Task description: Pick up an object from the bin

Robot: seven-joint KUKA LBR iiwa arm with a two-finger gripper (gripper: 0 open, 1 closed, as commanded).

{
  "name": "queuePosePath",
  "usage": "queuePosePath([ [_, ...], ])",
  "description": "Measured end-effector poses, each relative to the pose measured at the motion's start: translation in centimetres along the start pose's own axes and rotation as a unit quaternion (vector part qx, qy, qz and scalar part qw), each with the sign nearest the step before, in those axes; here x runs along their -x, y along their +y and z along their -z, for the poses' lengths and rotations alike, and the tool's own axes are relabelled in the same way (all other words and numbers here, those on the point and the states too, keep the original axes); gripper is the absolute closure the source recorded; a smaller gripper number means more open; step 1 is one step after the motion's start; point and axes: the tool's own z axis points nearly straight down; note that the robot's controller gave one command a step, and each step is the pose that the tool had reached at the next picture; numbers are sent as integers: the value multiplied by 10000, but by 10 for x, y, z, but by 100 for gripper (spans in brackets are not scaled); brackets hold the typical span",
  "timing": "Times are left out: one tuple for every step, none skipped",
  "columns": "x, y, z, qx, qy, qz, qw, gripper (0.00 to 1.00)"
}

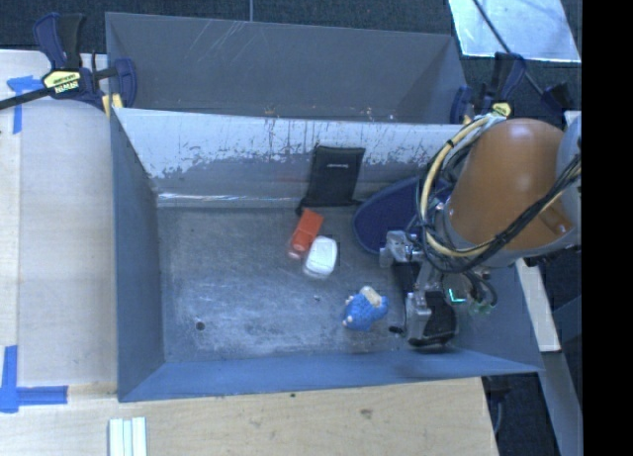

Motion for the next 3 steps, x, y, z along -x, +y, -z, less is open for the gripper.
queuePosePath([
  [35,6,-94,-2,26,-163,9999,0],
  [38,4,-89,-13,-37,-170,9998,100],
  [81,17,32,-3,-88,-82,9999,100],
])
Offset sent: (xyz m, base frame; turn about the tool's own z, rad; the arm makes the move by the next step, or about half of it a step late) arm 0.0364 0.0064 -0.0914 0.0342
